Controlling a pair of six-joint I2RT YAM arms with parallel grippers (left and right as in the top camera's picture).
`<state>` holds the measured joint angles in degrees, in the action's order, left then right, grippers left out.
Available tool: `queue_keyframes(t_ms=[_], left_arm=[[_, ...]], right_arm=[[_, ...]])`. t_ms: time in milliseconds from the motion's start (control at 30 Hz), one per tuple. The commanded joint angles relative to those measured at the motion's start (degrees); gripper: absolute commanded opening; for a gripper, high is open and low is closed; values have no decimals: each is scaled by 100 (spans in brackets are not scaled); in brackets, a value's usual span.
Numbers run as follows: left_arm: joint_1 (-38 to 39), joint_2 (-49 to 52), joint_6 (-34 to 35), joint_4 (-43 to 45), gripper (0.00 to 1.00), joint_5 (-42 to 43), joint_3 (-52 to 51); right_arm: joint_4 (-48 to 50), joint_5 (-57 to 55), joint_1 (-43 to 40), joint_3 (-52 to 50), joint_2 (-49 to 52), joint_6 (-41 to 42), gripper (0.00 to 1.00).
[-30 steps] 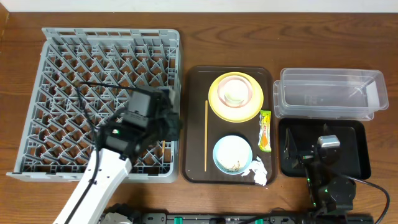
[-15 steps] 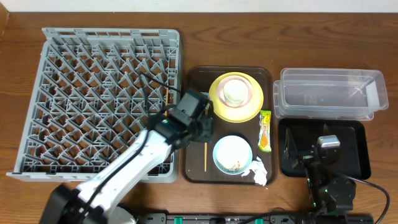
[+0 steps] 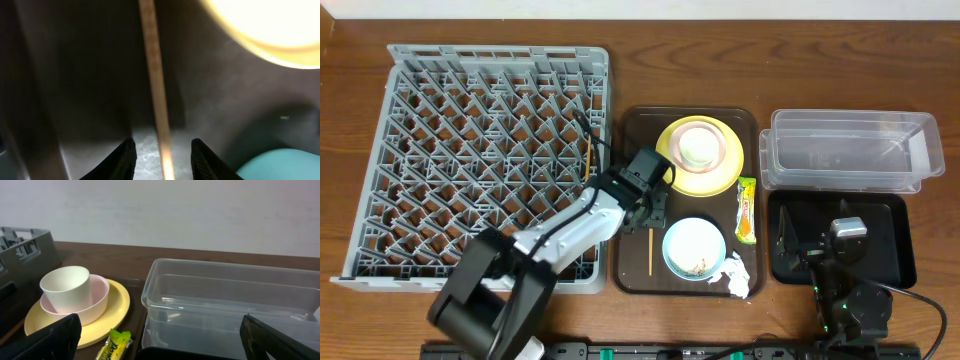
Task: Sort waste into correct bins and load items into the dishwasher
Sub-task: 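Return the left gripper to the tray and grasp the second chopstick, then carry the second chopstick with the left gripper into the dish rack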
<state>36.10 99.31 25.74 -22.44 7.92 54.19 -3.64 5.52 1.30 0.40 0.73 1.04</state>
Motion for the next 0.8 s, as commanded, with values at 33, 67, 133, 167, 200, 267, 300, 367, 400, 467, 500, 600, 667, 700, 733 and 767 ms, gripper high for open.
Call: queue_keyframes(t_ms=[33,67,133,167,200,267,300,367,400,467,500,600,667,700,733,767], left_arm=[[63,350,52,17,38,-131,26],[85,400,52,31,38,-131,26],[129,503,50,72,35,-157,24],[129,518,50,70,24,-162,26],[127,518,50,66,19,-186,26],[127,505,52,50,10,-315,26],[127,505,52,50,8,-426,26],[127,505,55,50,8,-562,26],[127,492,52,50,8,-601,26],[122,424,50,28,8,-739,55],[120,363,50,-9,8,-870,87],[122,-149,50,-278,8,-1438,313],[122,-586,48,-452,8,-1567,415],[122,-811,48,-531,8,-1648,431],[122,-1141,46,-645,8,-1794,433],[122,-1381,48,-730,8,-1930,433]], right_arm=[[-24,-9,-37,-9,2,61,99],[-24,-9,-37,-9,2,61,99],[-24,-9,-37,-9,2,61,99],[-24,-11,-37,-9,2,61,99],[-24,-9,-37,-9,2,61,99],[-24,-9,-37,-9,2,61,99],[-24,-9,-37,-9,2,61,99],[-22,-9,-37,-9,2,61,99],[-22,-11,-37,-9,2,61,99],[-24,-9,-37,-9,2,61,99],[-24,-9,-37,-9,2,61,99],[-24,-9,-37,-9,2,61,99],[-24,-9,-37,-9,2,61,99],[-24,-9,-37,-9,2,61,99],[-24,-9,-37,-9,2,61,99],[-24,-9,-37,-9,2,61,99]])
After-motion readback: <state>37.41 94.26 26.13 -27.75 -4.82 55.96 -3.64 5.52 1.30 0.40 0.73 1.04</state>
